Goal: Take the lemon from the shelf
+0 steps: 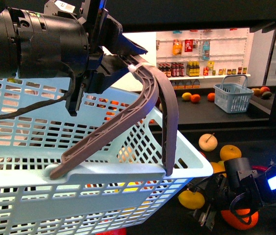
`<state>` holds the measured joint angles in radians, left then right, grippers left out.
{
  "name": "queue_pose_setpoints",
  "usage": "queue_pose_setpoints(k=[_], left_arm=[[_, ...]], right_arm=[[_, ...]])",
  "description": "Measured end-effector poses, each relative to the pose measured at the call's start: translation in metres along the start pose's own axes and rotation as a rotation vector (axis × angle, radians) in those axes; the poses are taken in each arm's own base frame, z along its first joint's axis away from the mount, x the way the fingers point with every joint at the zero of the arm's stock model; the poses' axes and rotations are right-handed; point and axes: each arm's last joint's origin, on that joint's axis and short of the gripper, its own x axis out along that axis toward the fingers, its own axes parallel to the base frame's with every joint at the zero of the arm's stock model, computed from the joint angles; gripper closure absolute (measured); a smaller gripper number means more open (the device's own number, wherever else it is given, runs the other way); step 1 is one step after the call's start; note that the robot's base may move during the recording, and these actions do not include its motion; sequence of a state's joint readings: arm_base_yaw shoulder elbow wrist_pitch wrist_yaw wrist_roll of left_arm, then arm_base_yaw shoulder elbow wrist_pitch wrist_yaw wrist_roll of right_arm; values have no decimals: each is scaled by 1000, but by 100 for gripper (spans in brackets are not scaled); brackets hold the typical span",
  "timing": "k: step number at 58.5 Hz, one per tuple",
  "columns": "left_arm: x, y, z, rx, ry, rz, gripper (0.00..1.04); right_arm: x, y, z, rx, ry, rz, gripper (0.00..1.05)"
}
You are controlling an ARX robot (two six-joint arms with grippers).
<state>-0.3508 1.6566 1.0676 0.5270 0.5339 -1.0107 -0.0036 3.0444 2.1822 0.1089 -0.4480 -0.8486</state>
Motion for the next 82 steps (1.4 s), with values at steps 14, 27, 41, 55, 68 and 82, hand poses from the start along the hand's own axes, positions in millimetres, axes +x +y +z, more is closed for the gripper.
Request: queue_pose_setpoints(k=[14,27,41,55,68,82], left_arm=[[0,0,0,0,0,0,94],[0,0,0,0,0,0,94],[0,0,0,0,0,0,94],[0,0,0,0,0,0,94],[0,0,0,0,0,0,94],[0,0,0,0,0,0,94]], right_arm=[[9,-2,-4,19,15,-1,7],[18,0,-9,24,13,-11,7],[20,0,-7,31,11,-26,36],[11,1,-10,43,18,-51,57],[-23,-9,1,80,-8,-114,58],[-105,-34,34,137,-108,-255,59]])
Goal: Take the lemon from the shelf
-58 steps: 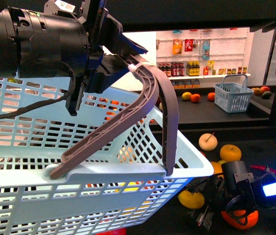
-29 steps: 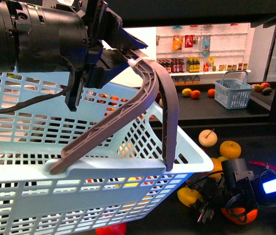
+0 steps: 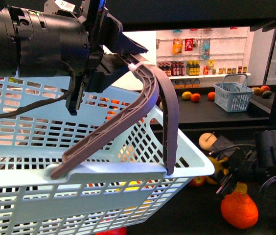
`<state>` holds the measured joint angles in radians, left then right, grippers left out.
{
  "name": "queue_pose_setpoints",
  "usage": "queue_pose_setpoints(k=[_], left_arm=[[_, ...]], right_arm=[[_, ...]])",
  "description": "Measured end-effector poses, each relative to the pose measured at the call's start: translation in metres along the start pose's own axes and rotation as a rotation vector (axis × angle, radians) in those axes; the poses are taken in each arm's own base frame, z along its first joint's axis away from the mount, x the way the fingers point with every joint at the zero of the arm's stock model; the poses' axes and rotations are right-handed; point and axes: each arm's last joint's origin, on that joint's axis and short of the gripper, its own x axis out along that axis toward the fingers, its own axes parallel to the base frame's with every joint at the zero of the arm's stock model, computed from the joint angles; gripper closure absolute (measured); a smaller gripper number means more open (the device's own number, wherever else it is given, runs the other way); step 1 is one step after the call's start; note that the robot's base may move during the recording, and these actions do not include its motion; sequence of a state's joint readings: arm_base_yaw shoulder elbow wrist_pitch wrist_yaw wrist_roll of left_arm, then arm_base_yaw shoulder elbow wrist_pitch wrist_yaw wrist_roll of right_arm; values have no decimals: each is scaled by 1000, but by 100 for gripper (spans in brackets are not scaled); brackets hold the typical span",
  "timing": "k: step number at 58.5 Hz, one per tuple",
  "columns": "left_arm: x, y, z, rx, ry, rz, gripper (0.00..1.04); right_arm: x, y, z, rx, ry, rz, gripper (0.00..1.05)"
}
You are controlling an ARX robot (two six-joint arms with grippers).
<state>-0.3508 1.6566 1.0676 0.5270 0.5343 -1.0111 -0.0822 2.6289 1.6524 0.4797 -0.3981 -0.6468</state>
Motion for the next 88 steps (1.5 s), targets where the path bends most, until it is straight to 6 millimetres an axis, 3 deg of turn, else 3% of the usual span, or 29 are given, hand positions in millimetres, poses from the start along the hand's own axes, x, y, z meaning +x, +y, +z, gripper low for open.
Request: queue_pose_setpoints(k=[12,18,24,32,41,53,78,84,88], left_arm=[[0,0,0,0,0,0,94],[0,0,0,0,0,0,94],[0,0,0,0,0,0,94],[0,0,0,0,0,0,94],[0,0,0,0,0,0,94],[0,0,0,0,0,0,94],[0,0,0,1,0,0,94],[0,0,0,0,0,0,94],[0,0,0,0,0,0,94]], right_arm=[[-88,-31,44,108,-103,-90,59],[-122,-36,70,147,-161,-95,59],[-158,-28,111,209,-261,-46,59],[-182,0,144,265,-333,47,59],[-186,43,158,329,-335,175,59],[-179,78,162,333,-314,261,59],[-169,111,169,321,-301,346,59],[-169,113,169,327,-297,363,42],[-169,114,170,334,-297,374,26]])
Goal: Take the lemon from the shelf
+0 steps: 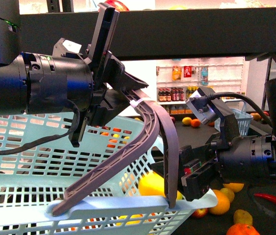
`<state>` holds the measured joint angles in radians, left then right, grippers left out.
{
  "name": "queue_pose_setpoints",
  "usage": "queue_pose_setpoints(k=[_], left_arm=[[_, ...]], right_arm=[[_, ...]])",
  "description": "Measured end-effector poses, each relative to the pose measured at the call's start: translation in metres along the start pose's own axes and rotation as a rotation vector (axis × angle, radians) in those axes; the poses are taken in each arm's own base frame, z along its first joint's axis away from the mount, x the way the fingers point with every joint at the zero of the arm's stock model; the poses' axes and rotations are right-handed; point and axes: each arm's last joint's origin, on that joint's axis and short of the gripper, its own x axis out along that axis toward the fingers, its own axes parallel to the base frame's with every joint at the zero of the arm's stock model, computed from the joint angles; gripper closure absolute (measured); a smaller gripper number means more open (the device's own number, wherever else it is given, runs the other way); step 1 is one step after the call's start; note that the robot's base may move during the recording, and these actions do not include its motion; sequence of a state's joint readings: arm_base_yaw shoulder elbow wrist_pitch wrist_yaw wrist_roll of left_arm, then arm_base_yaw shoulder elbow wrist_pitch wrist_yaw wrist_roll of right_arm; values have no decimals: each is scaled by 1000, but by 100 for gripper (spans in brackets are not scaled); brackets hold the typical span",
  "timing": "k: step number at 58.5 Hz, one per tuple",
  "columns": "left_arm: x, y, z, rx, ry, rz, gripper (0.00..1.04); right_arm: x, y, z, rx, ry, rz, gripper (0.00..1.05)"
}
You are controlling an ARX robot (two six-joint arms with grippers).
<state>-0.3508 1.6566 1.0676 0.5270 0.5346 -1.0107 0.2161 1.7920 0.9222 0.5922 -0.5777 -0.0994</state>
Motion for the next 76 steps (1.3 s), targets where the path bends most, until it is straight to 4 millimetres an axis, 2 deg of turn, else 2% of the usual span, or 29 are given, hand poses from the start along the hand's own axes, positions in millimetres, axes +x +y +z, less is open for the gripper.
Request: queue_pose_setpoints(k=[7,17,23,28,31,35,40,47,56,61,68,71,76], left_arm=[[0,1,0,-3,2,2,94],[0,0,0,0,-2,4,94],[0,0,0,-1,-2,4,94],[0,0,0,-1,-2,4,94],[0,0,0,-1,-2,4,94],[0,0,0,-2,-1,4,94],[0,0,0,-2,-2,4,94],[0,0,0,0,-2,4,94],[0,0,0,-4,-2,4,94],[0,0,0,-4,-3,4,94],[0,0,0,-4,1,2,94],[0,0,0,-6,-1,4,94],[0,0,0,-1,-2,4,94]], right_arm=[[-2,-2,3,10,-1,-8,6],[-18,-13,24,-5,-38,-96,7],[-40,-21,45,-39,-84,-245,7],[-64,-19,58,-52,-104,-349,7],[-82,-13,61,-62,-111,-389,7],[-120,7,60,-61,-114,-452,7],[-164,39,46,-59,-110,-528,7],[-197,71,29,-72,-140,-568,7],[-227,95,15,-56,-204,-644,7],[-236,102,3,-9,-245,-786,21],[-235,107,-28,20,-232,-802,40],[-233,109,-50,31,-222,-803,53],[-231,110,-67,31,-230,-804,67]])
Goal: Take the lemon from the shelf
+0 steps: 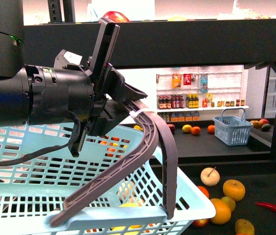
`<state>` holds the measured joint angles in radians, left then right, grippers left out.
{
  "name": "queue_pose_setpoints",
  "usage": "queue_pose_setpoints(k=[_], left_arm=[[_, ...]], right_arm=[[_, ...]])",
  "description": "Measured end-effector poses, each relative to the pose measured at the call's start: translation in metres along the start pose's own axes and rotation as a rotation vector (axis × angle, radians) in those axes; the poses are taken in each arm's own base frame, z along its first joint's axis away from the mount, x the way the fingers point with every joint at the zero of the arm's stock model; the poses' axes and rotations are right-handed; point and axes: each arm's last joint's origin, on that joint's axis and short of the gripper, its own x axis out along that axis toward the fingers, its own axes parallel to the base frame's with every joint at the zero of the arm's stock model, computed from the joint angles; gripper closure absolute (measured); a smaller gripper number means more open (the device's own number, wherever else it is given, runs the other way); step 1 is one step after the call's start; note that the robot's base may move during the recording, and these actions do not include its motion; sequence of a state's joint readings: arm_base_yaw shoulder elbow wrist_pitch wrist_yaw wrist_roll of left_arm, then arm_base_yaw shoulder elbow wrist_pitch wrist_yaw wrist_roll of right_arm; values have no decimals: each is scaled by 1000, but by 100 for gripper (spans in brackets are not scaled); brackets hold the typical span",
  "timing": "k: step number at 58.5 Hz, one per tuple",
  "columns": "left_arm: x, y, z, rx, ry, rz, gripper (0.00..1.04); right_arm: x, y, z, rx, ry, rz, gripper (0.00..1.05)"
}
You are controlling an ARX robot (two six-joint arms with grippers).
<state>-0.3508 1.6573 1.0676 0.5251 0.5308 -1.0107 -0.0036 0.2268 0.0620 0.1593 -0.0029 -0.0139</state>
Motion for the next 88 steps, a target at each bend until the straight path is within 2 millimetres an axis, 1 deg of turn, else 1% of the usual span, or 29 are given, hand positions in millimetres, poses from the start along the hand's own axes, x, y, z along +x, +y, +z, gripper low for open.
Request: queue_pose_setpoints(k=[4,6,8,10,15,34,36,42,48,55,56,58,62,65,67,72,76,82,88], left_arm=[[0,0,0,0,0,0,94],[0,0,0,-2,1,0,94],[0,0,0,-3,0,0,94],[0,0,0,-3,0,0,94],[0,0,0,-2,-1,1,94],[0,0,0,0,0,0,94],[0,0,0,-2,0,0,94],[0,0,0,-2,0,0,94],[0,0,0,-2,0,0,94],[0,0,0,-3,0,0,94],[0,0,0,-3,0,0,94],[0,0,0,-2,0,0,94],[0,0,0,-3,0,0,94],[0,1,-1,-9,-12,17,94],[1,1,-1,-17,-46,61,94],[2,3,1,-58,-178,151,94],[0,4,7,-78,-242,158,94],[-6,3,22,-83,-381,113,94],[-21,5,45,-117,-555,60,94]], right_arm=[[-2,0,-12,-1,-6,1,79],[-4,0,-11,0,-14,-2,88],[-9,0,-14,0,12,-1,97],[-11,0,-15,0,16,-2,102],[-14,0,-12,1,-23,0,102],[-14,0,-13,3,-17,0,102],[-14,0,-13,2,-17,-1,99],[-14,0,-13,3,-17,-1,80],[-14,0,-13,3,-17,-1,64],[-14,0,-13,2,-17,-1,40],[-14,0,-13,3,-17,-1,38],[-14,0,-13,3,-17,-1,32],[-14,0,-13,3,-17,-1,16],[-14,0,-13,3,-17,-1,8],[-14,0,-13,3,-17,-1,6],[-14,0,-13,3,-17,1,8],[-14,0,-13,3,-17,0,7],[-14,0,-13,3,-16,-1,7],[-14,0,-13,3,-17,1,7]])
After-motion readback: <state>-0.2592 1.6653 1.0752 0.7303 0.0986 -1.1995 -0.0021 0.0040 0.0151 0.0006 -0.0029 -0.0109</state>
